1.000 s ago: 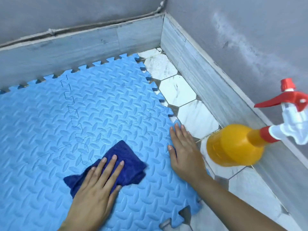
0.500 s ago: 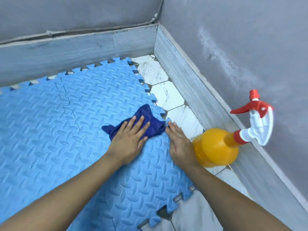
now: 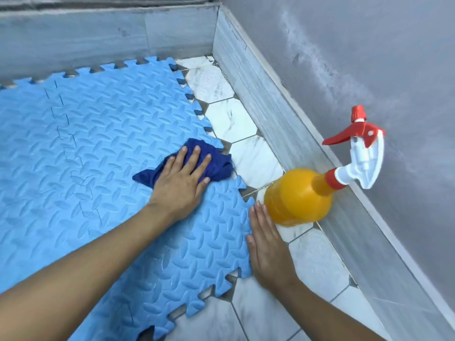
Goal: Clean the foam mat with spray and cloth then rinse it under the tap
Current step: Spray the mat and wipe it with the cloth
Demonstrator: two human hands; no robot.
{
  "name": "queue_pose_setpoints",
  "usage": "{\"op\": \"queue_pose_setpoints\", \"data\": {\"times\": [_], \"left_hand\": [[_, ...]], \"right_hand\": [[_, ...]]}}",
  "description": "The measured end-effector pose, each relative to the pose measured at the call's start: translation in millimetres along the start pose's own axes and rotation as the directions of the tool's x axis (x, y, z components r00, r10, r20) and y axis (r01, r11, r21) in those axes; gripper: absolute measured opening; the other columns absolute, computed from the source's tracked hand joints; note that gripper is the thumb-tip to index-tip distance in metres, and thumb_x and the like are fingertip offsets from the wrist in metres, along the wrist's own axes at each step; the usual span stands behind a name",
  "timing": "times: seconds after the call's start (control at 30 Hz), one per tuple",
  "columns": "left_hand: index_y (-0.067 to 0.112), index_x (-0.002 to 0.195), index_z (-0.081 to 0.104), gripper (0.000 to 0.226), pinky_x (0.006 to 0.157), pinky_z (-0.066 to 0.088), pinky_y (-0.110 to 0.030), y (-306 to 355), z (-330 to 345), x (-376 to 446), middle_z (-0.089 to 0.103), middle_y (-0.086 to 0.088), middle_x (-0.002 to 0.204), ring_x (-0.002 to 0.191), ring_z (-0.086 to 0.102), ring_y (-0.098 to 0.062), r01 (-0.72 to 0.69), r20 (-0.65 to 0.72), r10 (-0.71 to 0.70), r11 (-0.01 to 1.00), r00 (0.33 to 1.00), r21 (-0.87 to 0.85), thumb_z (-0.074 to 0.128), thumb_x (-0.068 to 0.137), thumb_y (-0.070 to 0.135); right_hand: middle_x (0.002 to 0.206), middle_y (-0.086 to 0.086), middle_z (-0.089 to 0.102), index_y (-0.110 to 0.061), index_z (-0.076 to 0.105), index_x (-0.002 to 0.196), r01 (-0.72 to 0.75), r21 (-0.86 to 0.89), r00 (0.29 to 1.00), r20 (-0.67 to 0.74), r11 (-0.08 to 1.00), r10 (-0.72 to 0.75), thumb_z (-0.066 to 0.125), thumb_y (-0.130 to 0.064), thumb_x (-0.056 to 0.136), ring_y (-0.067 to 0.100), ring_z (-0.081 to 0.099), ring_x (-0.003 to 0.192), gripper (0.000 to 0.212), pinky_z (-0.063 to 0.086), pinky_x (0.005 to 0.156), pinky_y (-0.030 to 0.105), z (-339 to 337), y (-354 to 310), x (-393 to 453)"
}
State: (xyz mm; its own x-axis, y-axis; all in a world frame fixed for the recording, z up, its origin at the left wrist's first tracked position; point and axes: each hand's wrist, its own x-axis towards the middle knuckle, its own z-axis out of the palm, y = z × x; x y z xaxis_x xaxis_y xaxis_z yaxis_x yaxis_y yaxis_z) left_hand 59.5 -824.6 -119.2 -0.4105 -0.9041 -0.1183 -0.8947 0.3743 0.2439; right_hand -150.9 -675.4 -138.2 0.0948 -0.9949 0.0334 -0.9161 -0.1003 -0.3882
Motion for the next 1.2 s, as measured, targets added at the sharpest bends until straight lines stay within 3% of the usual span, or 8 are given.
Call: {"op": "queue_pose_setpoints", "data": {"times": [0.07,0.17,0.4,0.6,0.7,0.83,1.03,1.2], "left_hand": [[0.027,0.152,0.020,0.060,0.118,0.014,-0.042,24.8,8.4,-30.6,0.019,-0.002,0.159,0.147,0.015,-0.026,-0.226,0.016,0.226,0.972,0.974,0.067,0.014,0.096,0.048],[0.025,0.149,0.033,0.057,0.115,0.026,-0.043,26.7,9.7,-46.3,0.031,-0.002,0.155,0.142,0.031,-0.025,-0.277,0.098,0.273,0.960,0.957,0.037,0.023,0.097,0.046],[0.029,0.153,-0.001,0.060,0.119,0.002,-0.042,-55.0,-13.7,25.8,-0.005,-0.001,0.162,0.148,-0.003,-0.025,0.237,0.041,-0.235,0.970,0.971,-0.061,0.011,0.099,0.050],[0.023,0.151,0.027,0.057,0.114,0.017,-0.041,-63.3,5.6,-154.9,0.030,-0.007,0.156,0.141,0.030,-0.031,-0.206,0.071,0.198,0.969,0.978,0.139,0.023,0.098,0.045],[0.031,0.146,0.030,0.049,0.115,0.011,-0.039,-82.6,17.9,-254.2,0.046,-0.003,0.146,0.133,0.042,-0.032,-0.244,0.122,0.219,0.934,0.968,0.261,0.021,0.099,0.034],[0.031,0.151,0.020,0.054,0.113,0.018,-0.039,-163.5,0.4,-279.1,0.014,0.002,0.160,0.144,0.021,-0.028,0.138,0.014,-0.141,0.983,0.990,0.123,0.013,0.099,0.043],[0.028,0.153,0.012,0.059,0.116,0.017,-0.050,-227.4,-32.0,-175.6,0.017,-0.009,0.160,0.145,0.014,-0.037,0.701,-0.090,-0.711,0.703,0.697,-0.119,0.015,0.099,0.051],[0.034,0.152,0.013,0.057,0.119,0.012,-0.038,-127.6,-18.7,-146.0,0.011,0.003,0.160,0.148,0.012,-0.022,0.323,-0.094,-0.323,0.946,0.942,-0.017,0.014,0.098,0.051]], "right_hand": [[0.161,0.006,0.022,-0.004,0.028,0.151,-0.010,-0.011,1.000,-0.001,1.000,0.010,0.026,-0.027,0.104,0.019,0.014,0.151,0.052,0.026,0.117,0.038,0.3,-0.1,-1.6],[0.160,0.007,0.023,-0.004,0.029,0.151,-0.008,-0.026,1.000,-0.007,1.000,0.008,0.026,-0.027,0.104,0.019,0.015,0.150,0.053,0.024,0.119,0.036,-0.1,3.5,0.6],[0.163,0.005,0.014,-0.007,0.019,0.154,-0.014,-0.077,0.999,0.042,0.997,0.017,0.025,-0.031,0.104,0.017,0.006,0.151,0.056,0.015,0.121,0.032,-5.3,-0.8,-2.0],[0.155,0.021,0.030,0.005,0.034,0.147,-0.051,-0.221,0.997,0.040,0.974,0.061,0.030,-0.018,0.091,0.030,0.020,0.147,0.060,0.013,0.118,0.038,2.8,-28.4,22.5],[0.161,0.014,0.020,-0.008,0.026,0.153,0.038,-0.220,0.997,0.072,0.975,-0.022,0.027,-0.024,0.096,0.027,0.013,0.150,0.059,0.014,0.118,0.046,8.2,-41.3,63.0],[0.163,0.002,0.018,-0.025,0.025,0.154,0.154,-0.241,0.981,0.150,0.958,-0.120,0.021,-0.041,0.101,0.020,0.011,0.151,0.056,0.007,0.121,0.044,18.3,-63.7,97.9],[0.164,-0.009,0.003,-0.036,0.010,0.155,0.152,-0.239,0.977,0.180,0.959,-0.110,0.017,-0.061,0.097,0.012,-0.005,0.151,0.064,-0.002,0.122,0.041,18.5,-64.5,101.2],[0.163,-0.009,0.011,-0.032,0.018,0.155,0.153,-0.171,0.981,0.144,0.973,-0.129,0.017,-0.046,0.100,0.011,0.001,0.151,0.056,0.002,0.122,0.042,17.5,-64.0,101.4]]}}
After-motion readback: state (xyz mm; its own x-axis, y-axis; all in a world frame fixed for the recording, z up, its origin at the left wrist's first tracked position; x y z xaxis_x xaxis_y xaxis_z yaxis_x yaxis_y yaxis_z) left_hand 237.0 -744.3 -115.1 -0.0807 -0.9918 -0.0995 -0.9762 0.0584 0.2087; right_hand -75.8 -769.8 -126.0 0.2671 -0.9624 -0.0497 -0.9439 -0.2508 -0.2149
